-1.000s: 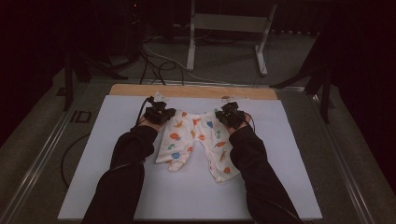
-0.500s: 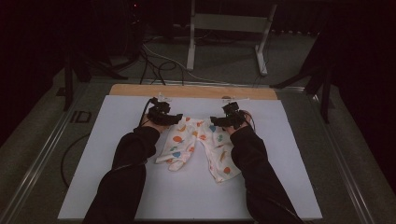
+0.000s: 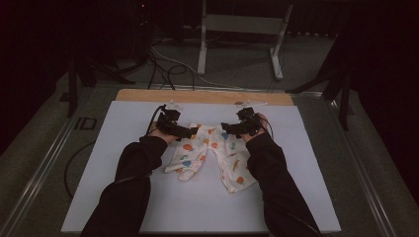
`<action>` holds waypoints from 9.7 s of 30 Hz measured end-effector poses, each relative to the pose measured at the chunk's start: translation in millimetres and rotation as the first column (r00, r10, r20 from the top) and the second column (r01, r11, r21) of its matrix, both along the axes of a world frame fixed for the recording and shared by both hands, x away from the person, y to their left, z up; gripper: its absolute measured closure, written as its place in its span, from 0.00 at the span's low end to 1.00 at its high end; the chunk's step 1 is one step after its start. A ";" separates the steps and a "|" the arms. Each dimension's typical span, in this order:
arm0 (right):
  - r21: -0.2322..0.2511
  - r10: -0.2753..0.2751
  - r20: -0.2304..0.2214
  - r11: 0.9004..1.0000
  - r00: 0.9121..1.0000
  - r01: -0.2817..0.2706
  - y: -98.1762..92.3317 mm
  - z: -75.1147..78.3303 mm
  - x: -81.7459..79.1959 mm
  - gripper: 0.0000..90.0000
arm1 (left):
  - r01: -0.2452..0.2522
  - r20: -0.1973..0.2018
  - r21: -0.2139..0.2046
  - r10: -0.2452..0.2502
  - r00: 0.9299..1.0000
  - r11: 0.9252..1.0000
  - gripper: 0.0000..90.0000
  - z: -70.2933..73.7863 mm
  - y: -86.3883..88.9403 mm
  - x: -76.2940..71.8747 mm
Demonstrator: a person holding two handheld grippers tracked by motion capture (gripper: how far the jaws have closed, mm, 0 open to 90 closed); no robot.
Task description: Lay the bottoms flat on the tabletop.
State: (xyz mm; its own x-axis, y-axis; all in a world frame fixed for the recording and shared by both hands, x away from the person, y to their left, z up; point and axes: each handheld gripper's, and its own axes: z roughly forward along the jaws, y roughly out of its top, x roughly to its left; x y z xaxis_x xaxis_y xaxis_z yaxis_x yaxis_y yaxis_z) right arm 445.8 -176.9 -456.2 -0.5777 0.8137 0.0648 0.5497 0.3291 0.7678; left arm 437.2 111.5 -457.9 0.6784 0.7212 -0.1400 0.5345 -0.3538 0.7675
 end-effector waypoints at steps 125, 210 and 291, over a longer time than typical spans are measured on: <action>0.044 0.163 0.043 0.985 0.986 -0.165 -44.2 -13.0 -156.1 0.17 | 0.365 0.012 0.228 -0.377 0.926 0.903 0.57 -56.5 30.0 -166.7; -0.111 0.301 -0.041 0.946 0.953 -0.304 69.0 -38.2 -200.8 0.98 | 0.338 -0.028 0.141 -0.338 0.941 0.930 1.00 -41.9 75.2 -149.5; 0.072 0.030 0.134 0.997 0.991 -0.040 -44.9 -14.9 -182.0 0.11 | 0.404 -0.080 0.189 -0.396 0.915 0.895 1.00 -53.1 42.0 -173.8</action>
